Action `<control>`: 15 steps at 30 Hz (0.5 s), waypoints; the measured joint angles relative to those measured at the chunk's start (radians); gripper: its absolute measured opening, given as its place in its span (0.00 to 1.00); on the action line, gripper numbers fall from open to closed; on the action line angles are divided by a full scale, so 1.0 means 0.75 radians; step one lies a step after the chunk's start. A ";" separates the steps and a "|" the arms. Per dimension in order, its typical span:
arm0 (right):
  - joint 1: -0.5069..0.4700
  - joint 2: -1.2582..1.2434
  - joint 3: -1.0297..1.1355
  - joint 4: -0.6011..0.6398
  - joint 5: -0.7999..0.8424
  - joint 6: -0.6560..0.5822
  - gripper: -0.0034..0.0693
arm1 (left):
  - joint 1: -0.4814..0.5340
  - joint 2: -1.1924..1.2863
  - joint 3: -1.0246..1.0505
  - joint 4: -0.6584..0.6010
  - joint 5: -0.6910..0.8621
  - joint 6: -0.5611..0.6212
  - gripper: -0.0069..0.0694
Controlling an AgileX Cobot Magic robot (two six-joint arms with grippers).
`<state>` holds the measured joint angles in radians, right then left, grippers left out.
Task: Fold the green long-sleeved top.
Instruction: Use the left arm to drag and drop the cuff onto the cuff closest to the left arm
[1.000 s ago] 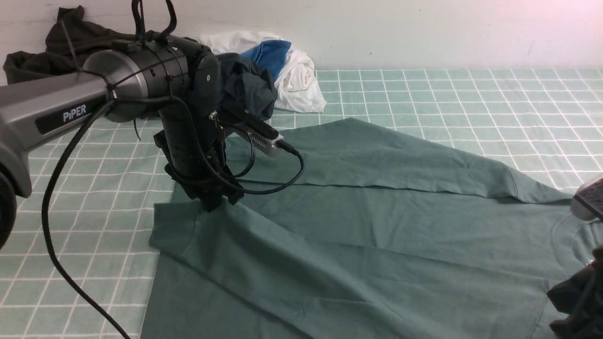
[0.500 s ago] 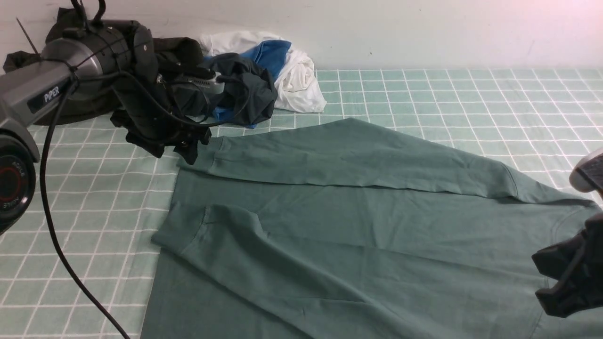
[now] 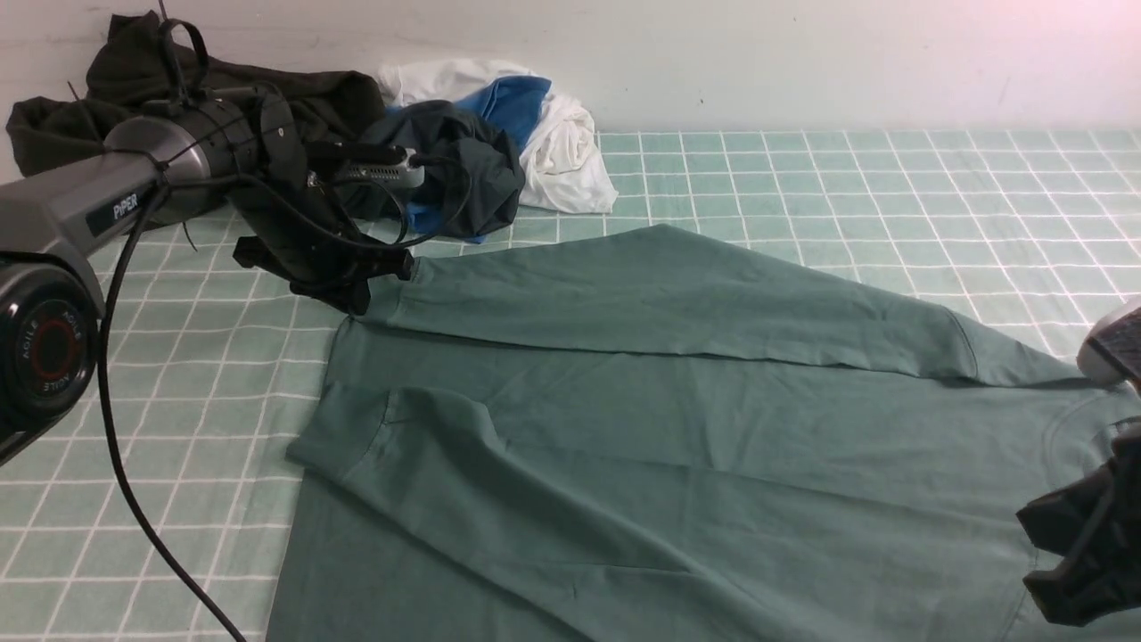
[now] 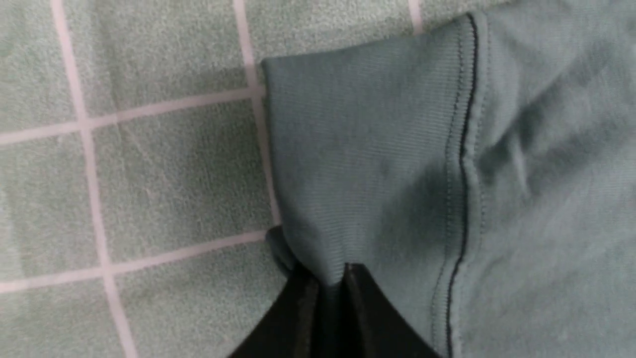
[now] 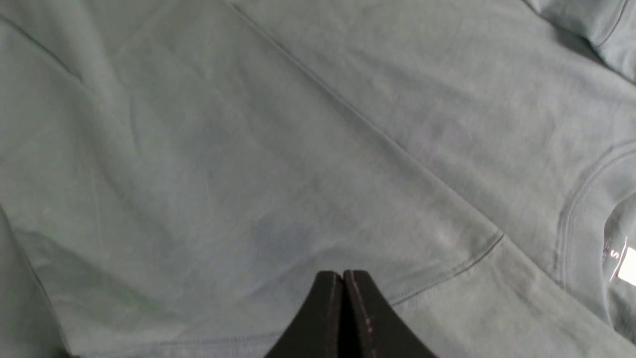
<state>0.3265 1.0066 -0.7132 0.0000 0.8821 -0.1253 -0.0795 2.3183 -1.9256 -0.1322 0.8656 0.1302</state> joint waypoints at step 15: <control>0.000 0.000 0.000 0.000 0.030 0.000 0.03 | 0.000 -0.210 0.004 -0.005 0.256 0.000 0.13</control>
<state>0.3265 1.0066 -0.7132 0.0000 0.9049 -0.1253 -0.0795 2.1611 -1.9225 -0.1358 1.0575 0.1302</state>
